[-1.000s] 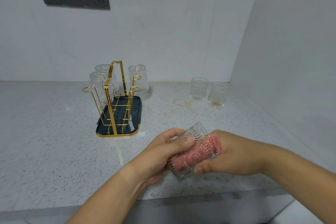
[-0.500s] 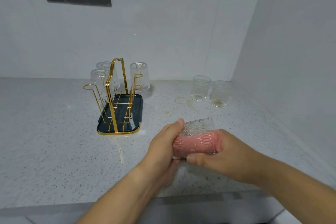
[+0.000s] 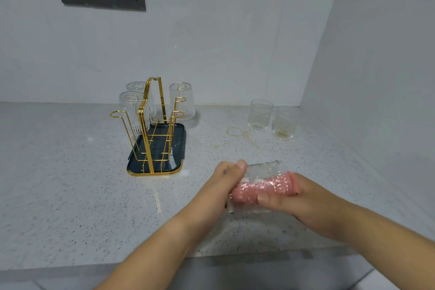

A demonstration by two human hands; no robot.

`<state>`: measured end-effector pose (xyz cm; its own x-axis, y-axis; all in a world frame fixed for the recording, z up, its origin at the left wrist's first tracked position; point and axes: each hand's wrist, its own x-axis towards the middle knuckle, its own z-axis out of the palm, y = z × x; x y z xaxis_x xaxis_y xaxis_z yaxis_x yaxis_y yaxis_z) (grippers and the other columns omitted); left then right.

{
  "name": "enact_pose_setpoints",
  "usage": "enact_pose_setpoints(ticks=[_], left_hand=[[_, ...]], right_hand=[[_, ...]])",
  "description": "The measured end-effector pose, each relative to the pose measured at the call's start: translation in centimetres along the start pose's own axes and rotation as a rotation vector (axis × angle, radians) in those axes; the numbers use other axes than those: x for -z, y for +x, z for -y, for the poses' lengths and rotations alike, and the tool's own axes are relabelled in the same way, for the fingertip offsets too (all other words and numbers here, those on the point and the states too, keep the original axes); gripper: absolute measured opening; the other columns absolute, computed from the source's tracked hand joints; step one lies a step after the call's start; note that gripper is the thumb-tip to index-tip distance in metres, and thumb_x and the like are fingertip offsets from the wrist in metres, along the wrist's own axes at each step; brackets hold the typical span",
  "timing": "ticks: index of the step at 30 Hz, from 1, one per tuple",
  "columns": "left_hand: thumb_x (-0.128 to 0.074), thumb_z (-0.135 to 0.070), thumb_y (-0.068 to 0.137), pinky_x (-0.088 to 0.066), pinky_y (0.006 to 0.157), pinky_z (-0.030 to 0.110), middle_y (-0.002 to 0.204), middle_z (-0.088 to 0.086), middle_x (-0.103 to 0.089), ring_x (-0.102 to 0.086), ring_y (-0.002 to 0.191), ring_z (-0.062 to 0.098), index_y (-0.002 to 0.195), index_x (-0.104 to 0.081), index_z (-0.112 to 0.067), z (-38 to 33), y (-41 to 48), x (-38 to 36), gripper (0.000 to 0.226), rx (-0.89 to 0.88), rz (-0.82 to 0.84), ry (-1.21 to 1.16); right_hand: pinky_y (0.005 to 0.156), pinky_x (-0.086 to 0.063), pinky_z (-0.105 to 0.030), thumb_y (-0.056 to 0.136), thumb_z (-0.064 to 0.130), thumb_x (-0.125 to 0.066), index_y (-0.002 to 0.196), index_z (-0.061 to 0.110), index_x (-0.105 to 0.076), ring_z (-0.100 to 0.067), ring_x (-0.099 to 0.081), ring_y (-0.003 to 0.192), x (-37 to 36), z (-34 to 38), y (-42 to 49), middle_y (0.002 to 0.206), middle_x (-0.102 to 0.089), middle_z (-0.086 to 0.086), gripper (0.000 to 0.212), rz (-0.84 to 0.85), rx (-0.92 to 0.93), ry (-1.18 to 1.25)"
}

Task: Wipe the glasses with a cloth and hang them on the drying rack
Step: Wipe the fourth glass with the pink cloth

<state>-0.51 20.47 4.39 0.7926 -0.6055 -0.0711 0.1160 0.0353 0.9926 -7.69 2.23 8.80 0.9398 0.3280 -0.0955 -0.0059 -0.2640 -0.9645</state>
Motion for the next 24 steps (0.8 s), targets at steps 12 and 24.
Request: enact_pose_setpoints(ticks=[12, 24], left_hand=[[-0.047, -0.057, 0.100, -0.039, 0.046, 0.025, 0.063, 0.006, -0.063, -0.051, 0.053, 0.022, 0.056, -0.076, -0.020, -1.3, -0.4, -0.9, 0.065, 0.298, -0.037, -0.217], [-0.055, -0.060, 0.095, -0.041, 0.050, 0.016, 0.065, -0.014, -0.056, -0.051, 0.055, 0.004, 0.092, -0.050, -0.016, 0.3, -0.8, -1.3, 0.045, -0.271, -0.176, 0.111]], right_hand=[[0.114, -0.034, -0.029, 0.099, 0.054, -0.047, 0.119, 0.041, -0.068, 0.002, -0.054, 0.114, -1.0, -1.0, -0.5, 0.118, -0.068, 0.022, 0.032, -0.005, 0.205, -1.068], [0.102, -0.055, -0.043, 0.100, 0.023, -0.059, 0.120, 0.010, -0.075, -0.031, -0.072, 0.114, -1.9, 0.4, -0.6, 0.119, -0.076, -0.017, 0.029, -0.124, -0.037, 0.334]])
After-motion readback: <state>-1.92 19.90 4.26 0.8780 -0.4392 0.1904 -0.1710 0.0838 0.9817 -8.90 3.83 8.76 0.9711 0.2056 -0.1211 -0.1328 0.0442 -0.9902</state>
